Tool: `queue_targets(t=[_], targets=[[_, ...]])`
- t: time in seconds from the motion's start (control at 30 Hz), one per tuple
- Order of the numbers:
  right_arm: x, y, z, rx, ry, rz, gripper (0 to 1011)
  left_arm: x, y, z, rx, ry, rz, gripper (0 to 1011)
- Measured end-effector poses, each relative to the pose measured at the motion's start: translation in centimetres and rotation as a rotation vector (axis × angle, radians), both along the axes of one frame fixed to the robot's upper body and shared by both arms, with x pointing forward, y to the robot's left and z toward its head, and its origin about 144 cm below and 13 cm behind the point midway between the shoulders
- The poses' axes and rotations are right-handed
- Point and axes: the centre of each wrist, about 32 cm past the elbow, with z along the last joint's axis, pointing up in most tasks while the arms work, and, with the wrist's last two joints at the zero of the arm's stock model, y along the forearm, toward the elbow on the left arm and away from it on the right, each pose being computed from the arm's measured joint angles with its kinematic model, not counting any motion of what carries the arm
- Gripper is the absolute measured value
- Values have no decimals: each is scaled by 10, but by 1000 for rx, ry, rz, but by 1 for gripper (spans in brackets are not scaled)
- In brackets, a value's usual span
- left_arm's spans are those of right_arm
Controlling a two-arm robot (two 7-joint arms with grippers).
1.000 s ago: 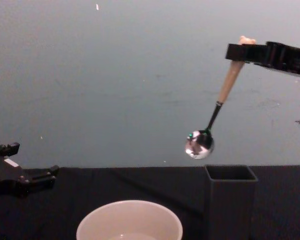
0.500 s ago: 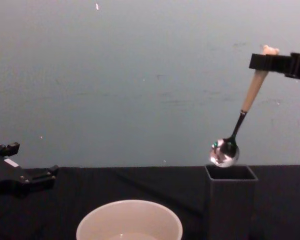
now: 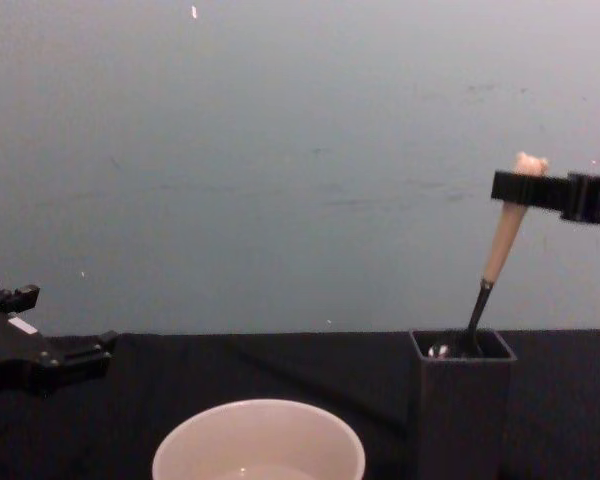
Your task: Pick up the stirring spoon with one hand, stir inside the cup, then place it back in its original position.
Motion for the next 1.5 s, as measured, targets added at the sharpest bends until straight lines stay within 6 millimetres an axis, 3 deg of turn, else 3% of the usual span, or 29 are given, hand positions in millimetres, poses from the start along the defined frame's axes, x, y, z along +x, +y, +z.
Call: queue_targets(t=[0.3, 0.83, 1.5], targets=[[4, 5, -21, -14, 53, -8, 218, 0, 0, 0, 0, 0, 0, 1001], [13, 7, -40, -38, 100, -30, 218, 0, 0, 0, 0, 0, 0, 1001], [14, 7, -45, -62, 127, -17, 218, 0, 0, 0, 0, 0, 0, 1001]])
